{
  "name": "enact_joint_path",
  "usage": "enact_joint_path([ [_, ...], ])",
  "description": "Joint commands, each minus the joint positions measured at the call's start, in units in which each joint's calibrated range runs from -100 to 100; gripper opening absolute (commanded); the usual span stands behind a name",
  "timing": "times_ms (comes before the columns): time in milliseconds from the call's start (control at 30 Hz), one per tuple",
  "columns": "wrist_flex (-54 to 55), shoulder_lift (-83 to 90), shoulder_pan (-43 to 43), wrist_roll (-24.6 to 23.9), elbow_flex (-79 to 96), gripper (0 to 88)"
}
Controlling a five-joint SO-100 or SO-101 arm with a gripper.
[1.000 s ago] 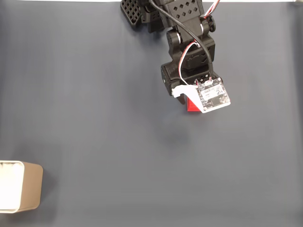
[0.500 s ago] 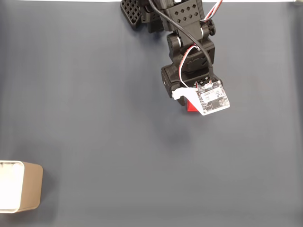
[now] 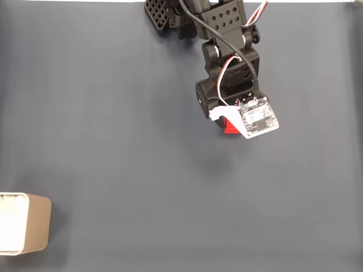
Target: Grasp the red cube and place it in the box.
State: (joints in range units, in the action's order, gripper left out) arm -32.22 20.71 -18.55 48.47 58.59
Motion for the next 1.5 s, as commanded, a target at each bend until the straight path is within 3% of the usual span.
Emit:
enact_joint_path([
  [0, 0.91, 0.00, -1.06, -0.68, -2.20, 39.0],
  [1467, 3.61, -0.26, -3.54, 1.95, -1.84, 37.9],
])
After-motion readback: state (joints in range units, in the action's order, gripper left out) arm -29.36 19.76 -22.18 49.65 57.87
